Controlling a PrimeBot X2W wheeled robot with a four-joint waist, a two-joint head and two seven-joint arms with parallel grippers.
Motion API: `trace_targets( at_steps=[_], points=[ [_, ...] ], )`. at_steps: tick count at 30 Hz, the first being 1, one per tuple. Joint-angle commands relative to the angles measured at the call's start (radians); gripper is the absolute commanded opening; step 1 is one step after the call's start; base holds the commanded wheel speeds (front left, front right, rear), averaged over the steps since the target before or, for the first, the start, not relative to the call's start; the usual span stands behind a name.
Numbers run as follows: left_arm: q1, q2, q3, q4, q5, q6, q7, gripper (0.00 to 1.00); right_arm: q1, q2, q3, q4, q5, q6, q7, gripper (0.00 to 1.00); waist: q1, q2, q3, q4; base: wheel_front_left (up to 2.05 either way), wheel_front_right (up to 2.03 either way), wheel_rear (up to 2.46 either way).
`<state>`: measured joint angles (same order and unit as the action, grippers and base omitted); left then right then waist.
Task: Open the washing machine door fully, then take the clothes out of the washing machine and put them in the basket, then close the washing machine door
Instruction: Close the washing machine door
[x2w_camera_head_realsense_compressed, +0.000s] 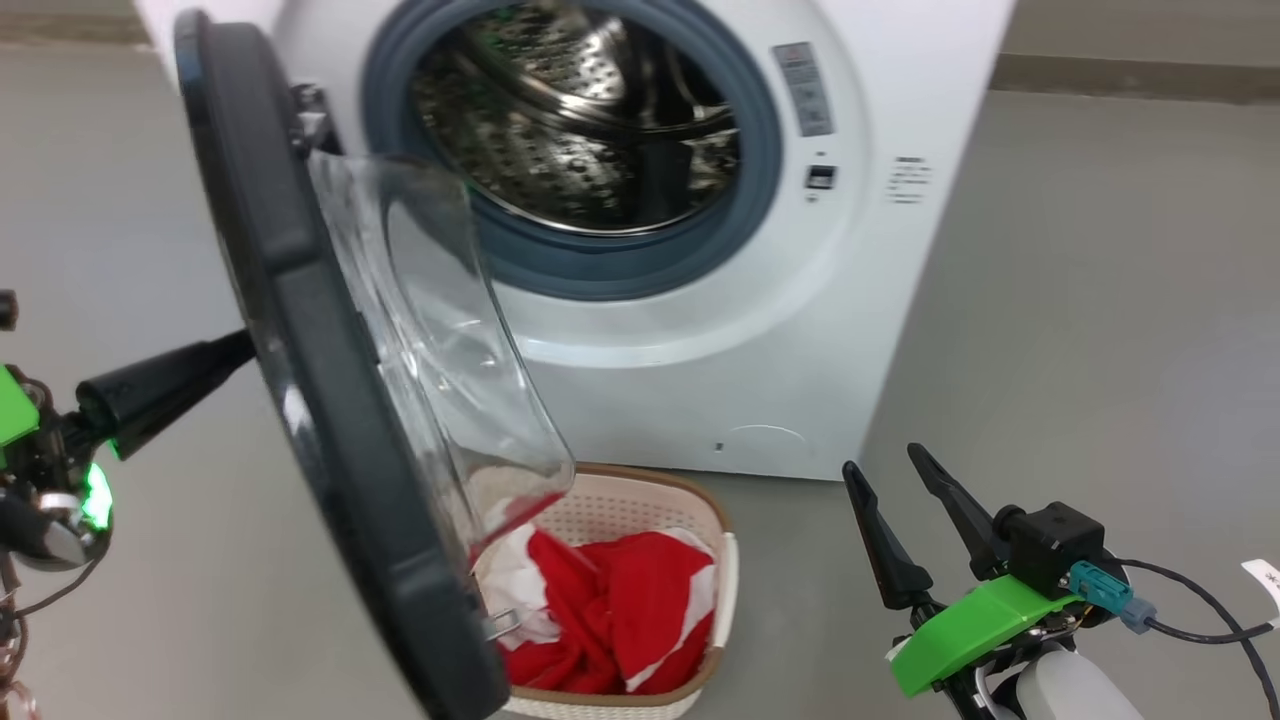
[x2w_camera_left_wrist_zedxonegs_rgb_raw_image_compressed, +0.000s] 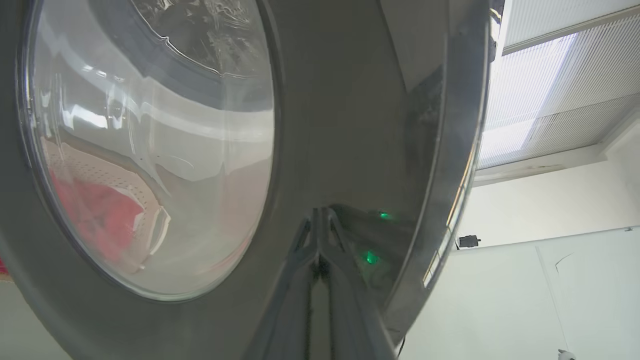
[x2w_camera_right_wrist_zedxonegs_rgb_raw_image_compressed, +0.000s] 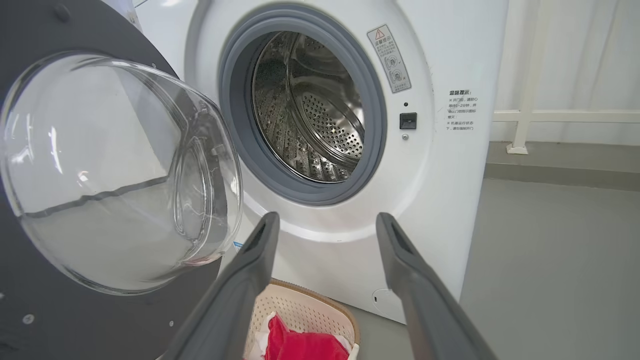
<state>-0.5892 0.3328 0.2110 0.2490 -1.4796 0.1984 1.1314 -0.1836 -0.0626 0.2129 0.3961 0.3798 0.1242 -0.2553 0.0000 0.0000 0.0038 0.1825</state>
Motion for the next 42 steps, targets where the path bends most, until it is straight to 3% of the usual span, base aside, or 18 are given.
trace_targets(
  at_steps=[1, 9, 23, 34, 42],
  points=[
    [-0.017, 0.017, 0.031, -0.049, -0.011, 0.006, -0.006, 0.0, -0.003, 0.002, 0.02, -0.028, 0.01, 0.007, -0.006, 1.0, 0.0, 0.0, 0.003, -0.073, 0.0, 0.0, 0.0],
    [-0.026, -0.012, 0.055, -0.073, 0.012, 0.02, -0.085, 0.0, -0.009, 0.001, 0.011, -0.035, 0.003, 0.007, -0.006, 1.0, 0.0, 0.0, 0.026, -0.208, 0.0, 0.0, 0.0],
    [-0.128, -0.034, 0.09, -0.009, 0.096, -0.033, -0.289, 0.0, -0.025, 0.006, 0.006, -0.048, -0.003, 0.007, -0.006, 1.0, 0.0, 0.0, 0.082, -0.4, 0.0, 0.0, 0.0],
    [-0.194, -0.019, 0.102, 0.065, 0.179, -0.062, -0.433, 0.0, -0.037, 0.01, 0.012, -0.058, -0.001, 0.007, -0.006, 1.0, 0.0, 0.0, 0.12, -0.493, 0.0, 0.0, 0.0],
    [-0.222, -0.015, 0.099, 0.111, 0.197, -0.088, -0.469, 0.0, -0.035, 0.012, 0.009, -0.056, -0.002, 0.007, -0.006, 1.0, 0.0, 0.0, 0.125, -0.506, 0.0, 0.0, 0.0]
  ],
)
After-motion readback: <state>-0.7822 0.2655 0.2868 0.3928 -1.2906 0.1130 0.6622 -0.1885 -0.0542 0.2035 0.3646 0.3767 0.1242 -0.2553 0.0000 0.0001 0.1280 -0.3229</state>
